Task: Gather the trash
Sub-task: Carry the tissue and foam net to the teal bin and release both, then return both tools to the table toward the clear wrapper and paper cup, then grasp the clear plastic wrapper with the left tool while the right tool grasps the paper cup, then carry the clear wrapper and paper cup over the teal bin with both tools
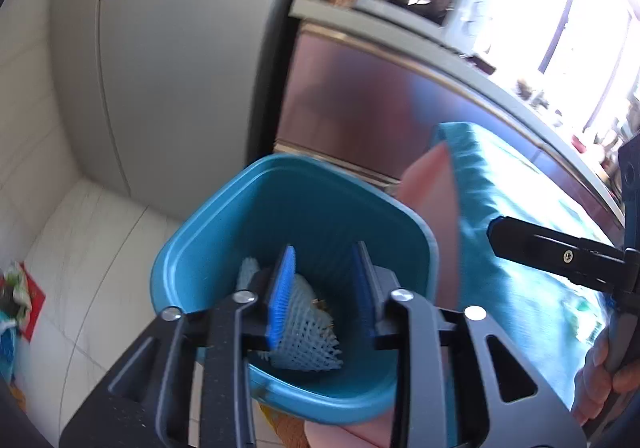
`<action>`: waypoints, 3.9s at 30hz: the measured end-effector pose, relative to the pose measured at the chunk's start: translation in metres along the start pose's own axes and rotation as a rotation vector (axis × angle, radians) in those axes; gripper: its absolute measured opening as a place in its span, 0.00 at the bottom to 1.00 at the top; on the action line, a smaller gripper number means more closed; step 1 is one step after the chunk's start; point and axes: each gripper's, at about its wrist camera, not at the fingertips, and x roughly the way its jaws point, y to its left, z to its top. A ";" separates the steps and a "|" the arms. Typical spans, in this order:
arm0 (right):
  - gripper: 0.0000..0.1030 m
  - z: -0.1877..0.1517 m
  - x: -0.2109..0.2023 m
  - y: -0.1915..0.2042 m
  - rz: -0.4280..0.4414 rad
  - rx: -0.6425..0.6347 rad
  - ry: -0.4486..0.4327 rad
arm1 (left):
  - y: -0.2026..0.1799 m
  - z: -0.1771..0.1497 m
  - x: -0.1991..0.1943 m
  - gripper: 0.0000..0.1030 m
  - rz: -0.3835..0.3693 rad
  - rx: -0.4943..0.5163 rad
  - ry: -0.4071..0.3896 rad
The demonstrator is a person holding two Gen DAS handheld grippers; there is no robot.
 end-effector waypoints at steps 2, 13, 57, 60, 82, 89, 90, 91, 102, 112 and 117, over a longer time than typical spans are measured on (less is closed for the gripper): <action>0.41 -0.003 -0.019 0.005 0.002 -0.033 -0.029 | -0.015 -0.001 -0.012 0.36 -0.037 0.036 -0.022; 0.55 -0.044 -0.131 -0.010 -0.101 -0.079 -0.187 | -0.116 -0.016 -0.042 0.52 -0.307 0.230 -0.012; 0.21 -0.182 -0.301 -0.195 -0.757 0.275 -0.347 | -0.227 -0.055 0.009 0.25 -0.386 0.308 0.238; 0.11 -0.182 -0.305 -0.194 -0.747 0.282 -0.360 | -0.226 -0.056 0.009 0.18 -0.383 0.303 0.237; 0.03 -0.166 -0.325 -0.147 -0.543 0.208 -0.484 | -0.226 -0.053 -0.037 0.02 -0.426 0.347 0.132; 0.03 -0.157 -0.312 -0.133 -0.441 0.188 -0.487 | -0.218 -0.051 -0.051 0.02 -0.429 0.333 0.106; 0.03 -0.155 -0.309 -0.132 -0.430 0.185 -0.483 | -0.216 -0.051 -0.053 0.02 -0.427 0.333 0.102; 0.03 -0.154 -0.306 -0.131 -0.419 0.182 -0.480 | -0.215 -0.051 -0.054 0.02 -0.424 0.332 0.098; 0.03 -0.131 -0.261 -0.109 -0.262 0.124 -0.422 | -0.190 -0.045 -0.078 0.02 -0.388 0.308 0.054; 0.03 -0.101 -0.216 -0.082 -0.141 0.049 -0.359 | -0.152 -0.035 -0.094 0.02 -0.328 0.261 0.013; 0.03 -0.088 -0.193 -0.069 -0.097 0.007 -0.322 | -0.131 -0.031 -0.100 0.02 -0.295 0.225 -0.004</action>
